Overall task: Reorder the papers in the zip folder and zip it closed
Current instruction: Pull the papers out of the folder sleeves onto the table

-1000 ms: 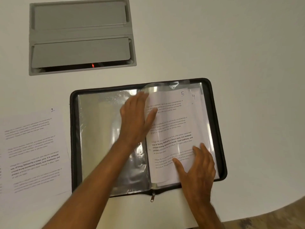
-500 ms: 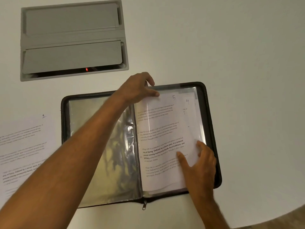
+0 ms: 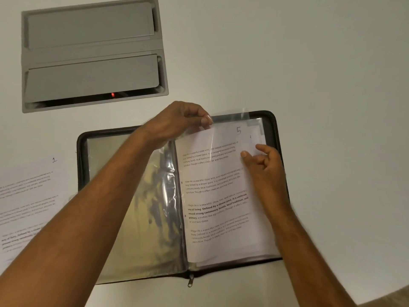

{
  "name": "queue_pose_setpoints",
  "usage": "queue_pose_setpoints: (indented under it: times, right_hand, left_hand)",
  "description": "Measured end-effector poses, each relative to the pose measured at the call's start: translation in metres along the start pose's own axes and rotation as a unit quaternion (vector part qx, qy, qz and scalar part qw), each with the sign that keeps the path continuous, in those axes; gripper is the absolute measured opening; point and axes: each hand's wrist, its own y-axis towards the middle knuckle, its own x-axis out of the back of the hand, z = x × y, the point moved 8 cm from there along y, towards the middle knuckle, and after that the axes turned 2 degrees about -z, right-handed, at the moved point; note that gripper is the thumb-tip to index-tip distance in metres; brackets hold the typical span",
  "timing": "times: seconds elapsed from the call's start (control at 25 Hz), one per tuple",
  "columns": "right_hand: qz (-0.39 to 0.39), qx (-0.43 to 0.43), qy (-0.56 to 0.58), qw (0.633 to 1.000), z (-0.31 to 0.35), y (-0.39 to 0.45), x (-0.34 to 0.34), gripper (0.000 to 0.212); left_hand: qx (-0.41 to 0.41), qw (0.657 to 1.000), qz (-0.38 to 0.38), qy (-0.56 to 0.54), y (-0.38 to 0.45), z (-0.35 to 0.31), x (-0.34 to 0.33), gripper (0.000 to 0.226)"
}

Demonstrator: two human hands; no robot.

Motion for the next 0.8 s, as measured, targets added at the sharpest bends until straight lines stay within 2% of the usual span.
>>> queue_pose_setpoints:
  times: [0.12, 0.28, 0.48, 0.56, 0.68, 0.8]
  right_hand:
    - [-0.022, -0.014, 0.058, 0.998, -0.003, -0.001, 0.015, 0.020]
    - [-0.042, 0.028, 0.007, 0.999, 0.005, -0.007, 0.022, 0.022]
    - [-0.044, 0.035, -0.027, 0.998, 0.003, -0.010, 0.019, 0.021]
    - [-0.045, 0.034, -0.030, 0.998, 0.001, -0.009, 0.017, 0.021]
    - [-0.050, 0.030, -0.025, 0.998, 0.000, -0.009, 0.015, 0.020]
    - [-0.058, 0.030, -0.023, 0.998, -0.001, -0.009, 0.015, 0.020]
  left_hand:
    - [0.015, 0.999, -0.014, 0.045, 0.003, 0.003, -0.001, 0.013]
    - [0.023, 0.984, -0.035, 0.175, 0.016, 0.004, 0.001, 0.025]
    - [0.014, 0.969, -0.010, 0.248, 0.020, 0.003, -0.006, 0.017]
    - [-0.025, 0.958, -0.015, 0.285, 0.017, 0.000, -0.008, 0.015]
    - [-0.133, 0.927, -0.056, 0.346, 0.009, -0.008, -0.014, 0.024]
    - [-0.180, 0.912, -0.103, 0.354, 0.000, -0.010, -0.015, 0.029]
